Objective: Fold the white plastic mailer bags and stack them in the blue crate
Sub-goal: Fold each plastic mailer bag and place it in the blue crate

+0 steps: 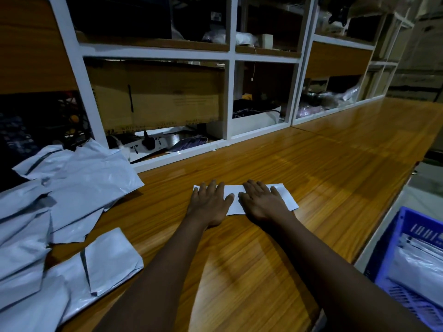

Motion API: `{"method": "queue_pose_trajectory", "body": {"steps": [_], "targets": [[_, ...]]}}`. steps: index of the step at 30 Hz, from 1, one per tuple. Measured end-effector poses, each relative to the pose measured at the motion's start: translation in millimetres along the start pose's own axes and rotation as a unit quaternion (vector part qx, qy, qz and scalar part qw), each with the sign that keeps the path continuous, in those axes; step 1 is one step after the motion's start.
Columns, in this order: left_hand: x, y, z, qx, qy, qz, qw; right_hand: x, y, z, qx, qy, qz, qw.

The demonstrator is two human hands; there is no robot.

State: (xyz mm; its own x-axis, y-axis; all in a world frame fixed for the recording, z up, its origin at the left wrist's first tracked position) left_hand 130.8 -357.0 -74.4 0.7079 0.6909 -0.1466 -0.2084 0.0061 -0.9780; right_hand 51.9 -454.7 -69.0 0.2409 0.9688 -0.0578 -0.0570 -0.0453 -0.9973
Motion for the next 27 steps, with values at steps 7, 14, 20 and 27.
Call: {"method": "queue_pose_trajectory", "body": {"steps": [7,14,20,27], "targets": [[8.0,3.0,8.1,0.029,-0.017,0.023,0.999,-0.6,2.6,9.7,0.029,0.011,0.026,0.999],[11.1,1.3,11.2,0.029,-0.023,0.018,0.999,-8.6,7.5,9.2,0.077,0.016,0.019,0.997],[14.7,0.5,8.9,0.028,-0.034,0.021,0.999,-21.8,5.0,6.1,0.049,0.068,-0.095,0.992],[24.3,5.6,12.0,0.041,-0.052,0.028,0.997,-30.0,4.6,17.1,0.053,0.081,-0.077,0.992]]}}
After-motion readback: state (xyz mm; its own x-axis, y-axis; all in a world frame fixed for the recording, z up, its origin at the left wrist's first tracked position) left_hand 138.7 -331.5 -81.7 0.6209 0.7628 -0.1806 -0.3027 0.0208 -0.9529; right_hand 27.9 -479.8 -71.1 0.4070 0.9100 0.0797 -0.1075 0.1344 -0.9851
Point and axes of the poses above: each hand's wrist, its own z-axis away from the middle knuckle, its own y-axis out of the palm, x = y × z, the point moved 9 cm from there along -z, towards the middle knuckle, and after that the axes turned 9 degrees about x, right-handed, at the moved point
